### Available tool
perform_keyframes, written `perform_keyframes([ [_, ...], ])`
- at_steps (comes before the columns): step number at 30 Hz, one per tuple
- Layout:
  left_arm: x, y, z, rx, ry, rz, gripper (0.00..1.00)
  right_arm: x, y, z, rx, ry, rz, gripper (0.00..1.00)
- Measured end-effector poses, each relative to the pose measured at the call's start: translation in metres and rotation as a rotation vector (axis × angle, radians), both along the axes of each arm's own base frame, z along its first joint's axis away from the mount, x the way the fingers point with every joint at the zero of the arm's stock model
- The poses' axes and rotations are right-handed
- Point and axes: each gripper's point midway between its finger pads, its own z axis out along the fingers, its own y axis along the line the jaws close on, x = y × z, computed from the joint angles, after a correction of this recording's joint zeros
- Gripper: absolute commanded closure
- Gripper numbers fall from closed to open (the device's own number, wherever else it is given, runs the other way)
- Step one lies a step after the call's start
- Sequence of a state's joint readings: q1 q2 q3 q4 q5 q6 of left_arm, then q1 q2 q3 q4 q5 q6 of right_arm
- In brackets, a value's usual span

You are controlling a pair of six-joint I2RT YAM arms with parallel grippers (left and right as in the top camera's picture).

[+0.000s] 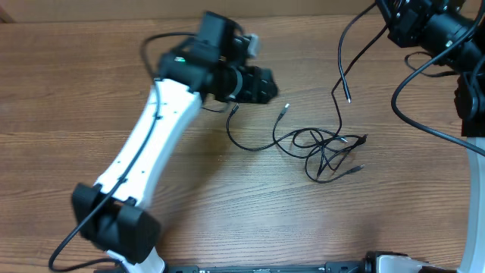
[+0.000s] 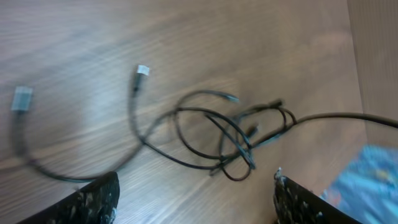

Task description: Untangle cables

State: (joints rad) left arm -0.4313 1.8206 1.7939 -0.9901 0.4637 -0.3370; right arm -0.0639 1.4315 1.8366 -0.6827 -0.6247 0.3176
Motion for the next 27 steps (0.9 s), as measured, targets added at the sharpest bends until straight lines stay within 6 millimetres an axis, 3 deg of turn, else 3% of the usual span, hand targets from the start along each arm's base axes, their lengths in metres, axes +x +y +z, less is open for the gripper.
perform_keyframes([
  [3, -0.012, -0.036, -0.023, -0.006, 0.044, -0.084, 0.21, 0.001, 0.002, 0.013, 0.011, -0.051, 0.010, 0.96],
  [12, -0.035, -0.095, -0.079, 0.012, 0.133, -0.197, 0.16, 0.003, 0.003, 0.036, 0.041, -0.138, 0.017, 0.96],
  [22, -0.057, -0.123, -0.115, -0.028, 0.265, -0.272, 0.15, 0.003, 0.002, 0.045, 0.048, -0.173, 0.012, 0.96],
  [27, -0.062, -0.125, -0.133, -0.032, 0.326, -0.275, 0.22, 0.004, 0.002, 0.052, 0.045, -0.209, 0.010, 0.96],
])
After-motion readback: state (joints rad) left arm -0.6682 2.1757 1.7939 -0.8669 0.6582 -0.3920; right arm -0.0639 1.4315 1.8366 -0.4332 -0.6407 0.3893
